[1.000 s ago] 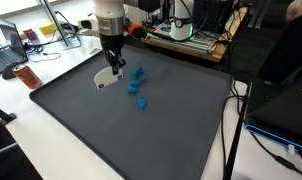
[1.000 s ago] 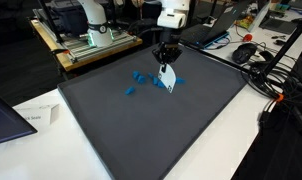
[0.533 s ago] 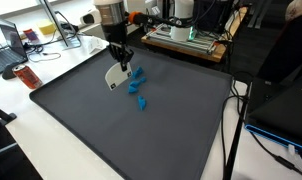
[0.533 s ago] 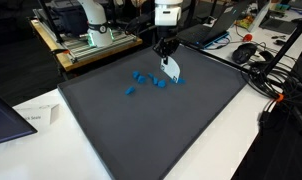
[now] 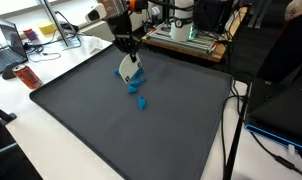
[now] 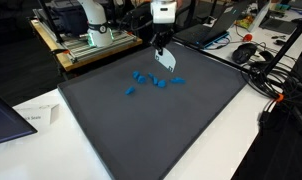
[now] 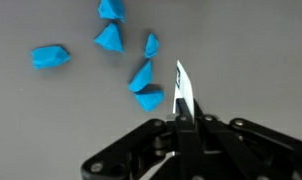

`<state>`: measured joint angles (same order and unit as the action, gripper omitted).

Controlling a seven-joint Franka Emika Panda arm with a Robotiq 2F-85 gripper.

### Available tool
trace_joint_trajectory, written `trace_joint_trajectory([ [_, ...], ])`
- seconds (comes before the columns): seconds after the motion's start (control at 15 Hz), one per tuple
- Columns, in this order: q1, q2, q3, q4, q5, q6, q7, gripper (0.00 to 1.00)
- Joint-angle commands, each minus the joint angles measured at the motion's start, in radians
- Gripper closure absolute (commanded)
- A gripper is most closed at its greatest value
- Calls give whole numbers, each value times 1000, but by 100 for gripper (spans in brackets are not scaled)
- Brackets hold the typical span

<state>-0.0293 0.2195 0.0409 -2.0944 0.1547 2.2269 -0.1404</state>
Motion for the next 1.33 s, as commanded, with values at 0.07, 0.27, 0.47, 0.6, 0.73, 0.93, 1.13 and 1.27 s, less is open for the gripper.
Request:
trace_joint_trajectory([
  [0.07,-20,-55,0,-36,35,-84,-131,99],
  [0.27,-25,-70,-13,-51,19,-104,-158,99],
  [0.47,-34,-92,-28,-80,9,-98,-180,99],
  [0.6,-42,-114,-41,-102,12,-88,-189,99],
  [0.73,-49,-134,-54,-120,9,-86,-190,99],
  [0.93,-57,-167,-72,-146,8,-86,-194,99],
  [1.13,-60,-202,-88,-179,10,-74,-189,99],
  [1.27,-60,-229,-98,-206,11,-70,-187,99],
])
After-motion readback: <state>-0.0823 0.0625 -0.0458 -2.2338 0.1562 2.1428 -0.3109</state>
